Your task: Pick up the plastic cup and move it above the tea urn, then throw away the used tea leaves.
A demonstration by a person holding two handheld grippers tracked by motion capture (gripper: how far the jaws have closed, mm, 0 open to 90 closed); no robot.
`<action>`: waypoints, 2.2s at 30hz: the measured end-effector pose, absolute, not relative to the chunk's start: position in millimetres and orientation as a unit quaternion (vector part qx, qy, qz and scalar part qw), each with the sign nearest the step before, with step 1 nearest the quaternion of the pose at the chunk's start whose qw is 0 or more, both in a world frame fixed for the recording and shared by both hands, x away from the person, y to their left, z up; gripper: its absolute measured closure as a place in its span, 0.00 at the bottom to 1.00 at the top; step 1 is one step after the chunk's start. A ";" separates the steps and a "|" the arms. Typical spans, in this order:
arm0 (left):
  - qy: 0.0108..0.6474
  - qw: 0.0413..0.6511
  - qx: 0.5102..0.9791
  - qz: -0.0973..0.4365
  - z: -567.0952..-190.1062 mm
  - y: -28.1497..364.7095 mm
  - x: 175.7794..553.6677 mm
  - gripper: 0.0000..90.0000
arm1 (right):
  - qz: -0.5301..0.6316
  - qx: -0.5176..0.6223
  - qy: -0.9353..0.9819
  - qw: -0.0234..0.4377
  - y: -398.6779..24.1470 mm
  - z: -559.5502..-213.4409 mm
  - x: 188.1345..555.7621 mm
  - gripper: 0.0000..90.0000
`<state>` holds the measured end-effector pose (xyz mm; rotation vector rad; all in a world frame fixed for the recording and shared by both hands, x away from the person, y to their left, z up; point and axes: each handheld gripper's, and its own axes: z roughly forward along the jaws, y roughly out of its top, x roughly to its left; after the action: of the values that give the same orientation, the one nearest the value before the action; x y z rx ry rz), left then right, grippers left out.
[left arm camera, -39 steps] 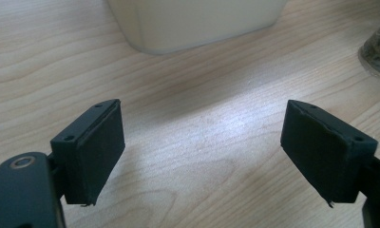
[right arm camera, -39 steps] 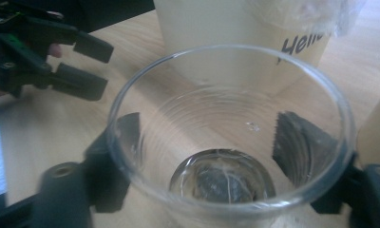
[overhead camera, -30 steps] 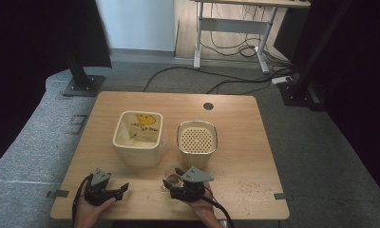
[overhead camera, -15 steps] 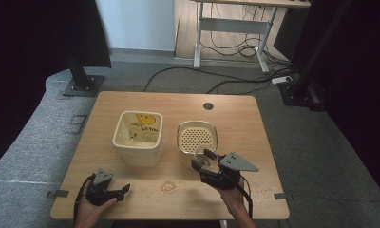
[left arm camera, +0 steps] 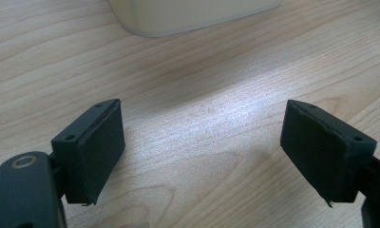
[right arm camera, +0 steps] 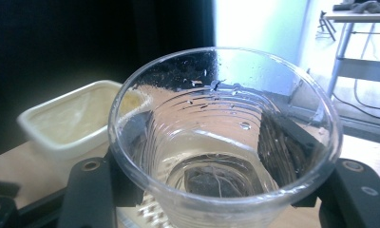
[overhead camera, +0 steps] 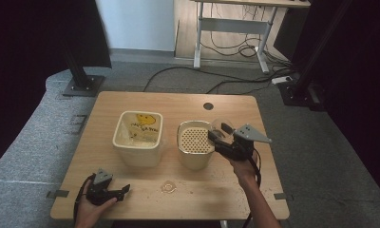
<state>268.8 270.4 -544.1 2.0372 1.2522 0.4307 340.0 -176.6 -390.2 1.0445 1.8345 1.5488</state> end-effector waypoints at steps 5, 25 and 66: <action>0.482 0.347 0.787 0.165 -544.4 270.3 269.4 0.17 | 0.568 0.386 0.678 0.261 -181.6 -384.9 357.7 0.42; 0.483 0.346 0.788 0.162 -545.2 270.9 270.1 0.16 | 0.454 0.319 0.735 0.390 -169.0 -372.5 375.2 0.42; 0.484 0.341 0.789 0.164 -544.9 271.5 274.7 0.16 | -0.119 -0.232 0.710 0.655 -79.3 -412.7 376.7 0.43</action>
<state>274.7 271.5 -544.9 2.0540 1.2580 0.4257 376.7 -79.3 -412.7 -0.5254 1.6092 -0.2691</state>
